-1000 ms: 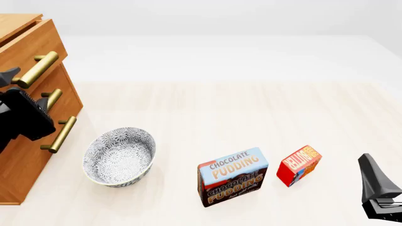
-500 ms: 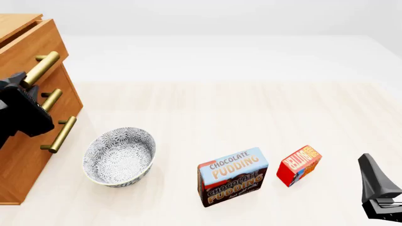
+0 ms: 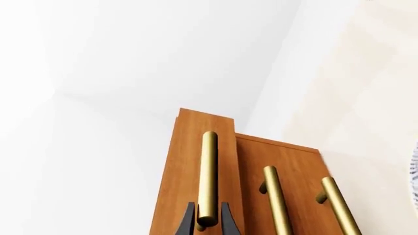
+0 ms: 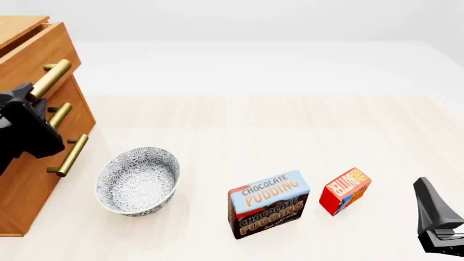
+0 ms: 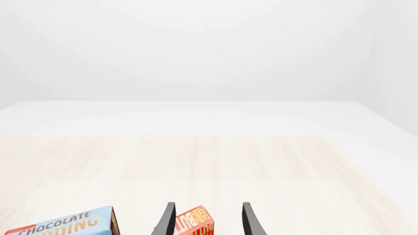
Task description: Put the butter at the back in the top drawer of the cabinet and close it.
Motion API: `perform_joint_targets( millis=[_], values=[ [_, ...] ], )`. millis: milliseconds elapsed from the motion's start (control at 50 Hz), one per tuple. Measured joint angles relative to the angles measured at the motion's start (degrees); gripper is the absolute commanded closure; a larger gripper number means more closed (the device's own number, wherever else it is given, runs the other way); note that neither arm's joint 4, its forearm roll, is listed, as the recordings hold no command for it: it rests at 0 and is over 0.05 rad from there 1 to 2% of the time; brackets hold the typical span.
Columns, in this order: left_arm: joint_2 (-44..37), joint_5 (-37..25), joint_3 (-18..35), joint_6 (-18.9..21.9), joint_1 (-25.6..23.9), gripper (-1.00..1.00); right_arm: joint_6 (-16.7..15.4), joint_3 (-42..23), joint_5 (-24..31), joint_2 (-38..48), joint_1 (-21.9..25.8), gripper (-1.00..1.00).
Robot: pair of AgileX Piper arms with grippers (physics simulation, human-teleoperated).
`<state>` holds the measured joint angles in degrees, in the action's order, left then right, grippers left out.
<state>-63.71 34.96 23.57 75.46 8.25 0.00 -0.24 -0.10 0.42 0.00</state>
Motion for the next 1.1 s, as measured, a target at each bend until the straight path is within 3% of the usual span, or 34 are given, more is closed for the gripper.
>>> perform_joint_targets(
  millis=[1100],
  values=[
    [-1.1,5.3,-2.1,-0.5,-5.4,1.00,0.0,0.0,0.0,0.0,0.0,-1.00]
  ],
)
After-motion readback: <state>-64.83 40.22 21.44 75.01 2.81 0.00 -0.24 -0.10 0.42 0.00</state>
